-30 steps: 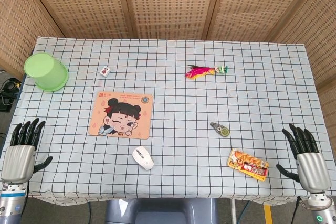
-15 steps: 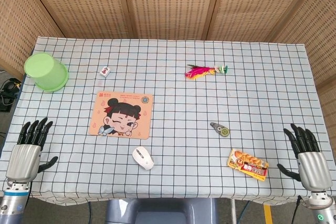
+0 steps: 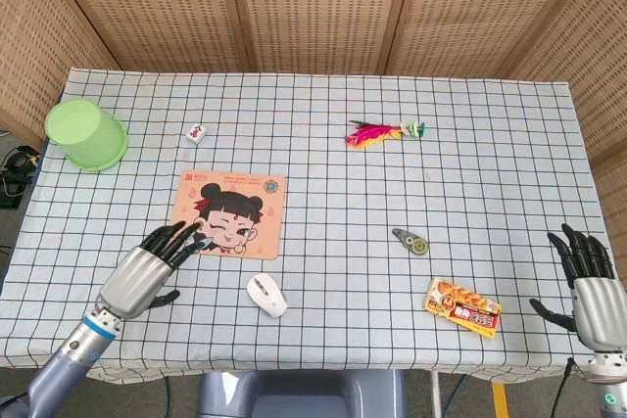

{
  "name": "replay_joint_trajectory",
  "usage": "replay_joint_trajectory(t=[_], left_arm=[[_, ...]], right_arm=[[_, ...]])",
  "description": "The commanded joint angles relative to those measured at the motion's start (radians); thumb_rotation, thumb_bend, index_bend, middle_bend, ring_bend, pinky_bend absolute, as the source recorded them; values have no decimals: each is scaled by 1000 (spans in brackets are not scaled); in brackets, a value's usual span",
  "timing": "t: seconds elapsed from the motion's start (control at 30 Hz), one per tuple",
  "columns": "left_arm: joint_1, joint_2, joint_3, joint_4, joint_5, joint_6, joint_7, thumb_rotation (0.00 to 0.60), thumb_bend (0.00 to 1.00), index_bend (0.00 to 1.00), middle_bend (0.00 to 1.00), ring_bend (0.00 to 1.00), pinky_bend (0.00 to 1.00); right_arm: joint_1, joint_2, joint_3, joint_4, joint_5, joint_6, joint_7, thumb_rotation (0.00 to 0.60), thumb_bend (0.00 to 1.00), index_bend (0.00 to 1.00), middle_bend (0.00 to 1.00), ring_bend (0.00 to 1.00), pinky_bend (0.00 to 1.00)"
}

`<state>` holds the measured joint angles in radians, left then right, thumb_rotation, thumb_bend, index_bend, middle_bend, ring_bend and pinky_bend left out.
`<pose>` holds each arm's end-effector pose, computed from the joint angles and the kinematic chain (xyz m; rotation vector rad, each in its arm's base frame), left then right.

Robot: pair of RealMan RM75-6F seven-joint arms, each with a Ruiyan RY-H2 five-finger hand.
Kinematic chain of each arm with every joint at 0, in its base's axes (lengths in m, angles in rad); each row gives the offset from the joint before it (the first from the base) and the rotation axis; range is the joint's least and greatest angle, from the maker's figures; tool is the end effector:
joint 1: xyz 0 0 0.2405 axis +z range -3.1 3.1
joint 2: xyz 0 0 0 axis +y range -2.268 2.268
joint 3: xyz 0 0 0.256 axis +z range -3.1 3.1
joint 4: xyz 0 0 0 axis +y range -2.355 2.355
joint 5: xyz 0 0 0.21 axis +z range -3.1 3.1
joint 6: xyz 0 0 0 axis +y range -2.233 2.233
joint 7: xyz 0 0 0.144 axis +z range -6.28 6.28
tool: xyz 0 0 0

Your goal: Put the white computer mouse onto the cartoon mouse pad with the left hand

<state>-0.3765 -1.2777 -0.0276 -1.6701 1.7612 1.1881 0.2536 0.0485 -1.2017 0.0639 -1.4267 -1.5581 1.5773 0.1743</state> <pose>-0.2002 0.2279 0.0543 -2.0105 -0.6364 -1.0182 -0.3315 -0.1732 0.1606 1.3267 -0.8768 1.0307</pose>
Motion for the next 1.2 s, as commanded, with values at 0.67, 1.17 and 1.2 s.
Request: replay_joint_trajectory(t=[0.67,1.17,1.2], left_arm=[[-245,-165,-35,27,-152,-345,143,600,29,204,46,64,161],[-313,-266,-34,81,-291,-427,248,600,31,212,49,64,166],[-315,-269,-34,83,-298,-429,250,600,32,215,51,64,166]], right_arm=[[-5,23,27,17,51,-15,75,600,76,125,0,0,0],[-11,36,37,19,62,-12,112,600,75,125,0,0,0],[-12,36,37,19,62,-11,112,600,75,125,0,0,0]])
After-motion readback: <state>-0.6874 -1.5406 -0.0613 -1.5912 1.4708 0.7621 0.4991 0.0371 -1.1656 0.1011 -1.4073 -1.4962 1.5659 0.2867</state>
